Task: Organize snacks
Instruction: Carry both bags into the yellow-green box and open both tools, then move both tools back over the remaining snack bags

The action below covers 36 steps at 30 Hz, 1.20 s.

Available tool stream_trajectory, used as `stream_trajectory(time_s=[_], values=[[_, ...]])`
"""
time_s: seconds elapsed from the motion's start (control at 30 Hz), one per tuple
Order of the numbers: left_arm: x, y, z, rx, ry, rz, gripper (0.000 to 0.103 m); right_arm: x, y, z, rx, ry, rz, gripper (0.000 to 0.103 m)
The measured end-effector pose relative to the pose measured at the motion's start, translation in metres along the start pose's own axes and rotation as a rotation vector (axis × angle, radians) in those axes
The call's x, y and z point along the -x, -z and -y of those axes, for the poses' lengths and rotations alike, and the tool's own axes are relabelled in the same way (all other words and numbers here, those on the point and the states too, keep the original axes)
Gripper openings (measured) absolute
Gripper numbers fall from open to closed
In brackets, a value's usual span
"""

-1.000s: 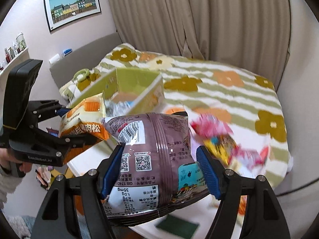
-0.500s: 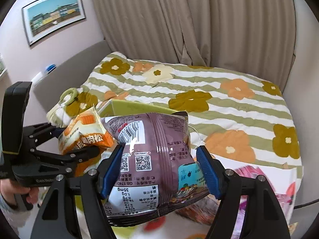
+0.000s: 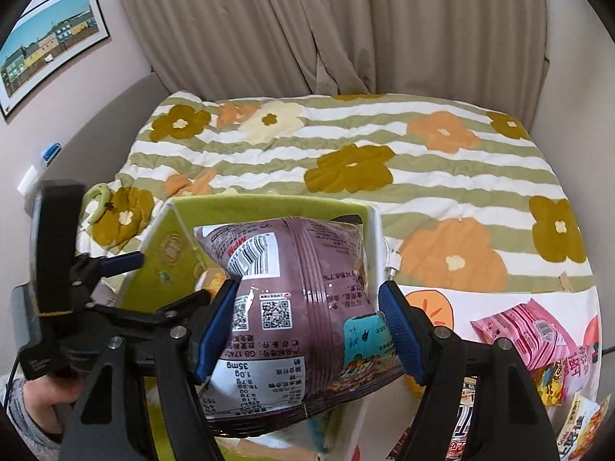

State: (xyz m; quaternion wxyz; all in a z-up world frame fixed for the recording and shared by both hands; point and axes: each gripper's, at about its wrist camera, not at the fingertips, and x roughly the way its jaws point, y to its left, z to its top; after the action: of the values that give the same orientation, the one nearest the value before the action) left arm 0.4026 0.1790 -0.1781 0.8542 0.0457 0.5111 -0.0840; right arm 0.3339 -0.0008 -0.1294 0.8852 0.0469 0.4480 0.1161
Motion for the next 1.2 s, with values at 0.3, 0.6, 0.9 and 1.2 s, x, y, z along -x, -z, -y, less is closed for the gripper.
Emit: stream_trajectory(time_s=[0.3,0.6,0.9,1.2], values=[[0.025,0.026,-0.008,0.116,0.005,-0.024,0.102,0.000,-0.002,-0.004,0.016,-0.011,-0.016,0.071],[0.037,0.039,-0.001,0.115,-0.065,-0.018,0.102,-0.032,-0.019,-0.011,0.031,-0.076,-0.029,0.078],[0.037,0.051,-0.006,0.157,-0.068,-0.033,0.102,-0.030,-0.011,-0.014,0.090,-0.095,-0.005,0.101],[0.064,0.057,0.003,0.145,-0.079,0.012,0.102,-0.001,-0.003,-0.016,0.101,-0.095,0.017,0.101]])
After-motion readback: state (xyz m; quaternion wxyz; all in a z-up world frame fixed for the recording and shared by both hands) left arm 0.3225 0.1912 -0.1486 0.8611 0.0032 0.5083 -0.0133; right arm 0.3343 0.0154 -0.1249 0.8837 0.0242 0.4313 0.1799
